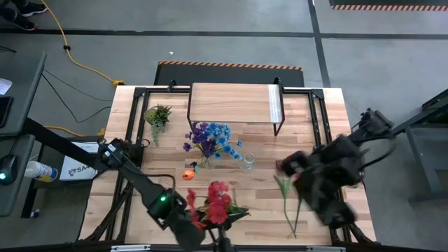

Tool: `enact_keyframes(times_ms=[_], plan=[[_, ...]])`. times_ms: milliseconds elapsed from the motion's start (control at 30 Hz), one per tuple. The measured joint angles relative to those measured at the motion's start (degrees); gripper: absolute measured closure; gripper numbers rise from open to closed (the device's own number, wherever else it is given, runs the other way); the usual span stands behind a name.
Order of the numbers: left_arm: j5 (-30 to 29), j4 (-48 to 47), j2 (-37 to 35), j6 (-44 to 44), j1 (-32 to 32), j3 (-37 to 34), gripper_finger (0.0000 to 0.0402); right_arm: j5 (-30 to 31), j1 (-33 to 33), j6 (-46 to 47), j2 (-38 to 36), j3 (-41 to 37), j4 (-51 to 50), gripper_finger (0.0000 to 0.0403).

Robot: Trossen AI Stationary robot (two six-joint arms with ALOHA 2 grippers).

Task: Pick and place flowers into a vace then onto a shelf
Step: Put the left red flower into the right transparent crystal vase

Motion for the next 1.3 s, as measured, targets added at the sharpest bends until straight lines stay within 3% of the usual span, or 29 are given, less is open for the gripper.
enact_keyframes(times_ms=[233, 433, 700, 900, 1167, 1300], plan=[[11.0, 5.9, 1.7, 5.4, 6.6, 0.1, 0.036, 2.0, 0.5, -1.5, -8.7, 0.0, -17.8, 0.0247], [14.8, 5.4, 3.3, 7.6, 10.8, 2.4, 0.036, 3.7, 0.6, -1.0, -11.6, 0.0, -26.4, 0.0246], [9.6, -3.2, 6.9, 8.5, 11.7, 7.7, 0.036, 4.6, 0.4, 4.4, -12.6, 0.0, -38.0, 0.0261], [2.7, -9.7, 6.9, 5.6, 10.9, 8.2, 0.036, 11.8, 0.5, 4.7, -13.4, 0.0, -47.6, 0.0264], [1.9, -12.0, 6.9, 1.5, 10.1, 8.2, 0.036, 13.1, 0.6, 5.8, -17.7, 0.0, -52.4, 0.0263], [-2.2, -12.3, 6.9, 1.5, 9.8, 8.2, 0.036, 14.9, 0.6, 9.6, -19.3, 0.0, -59.7, 0.0263]])
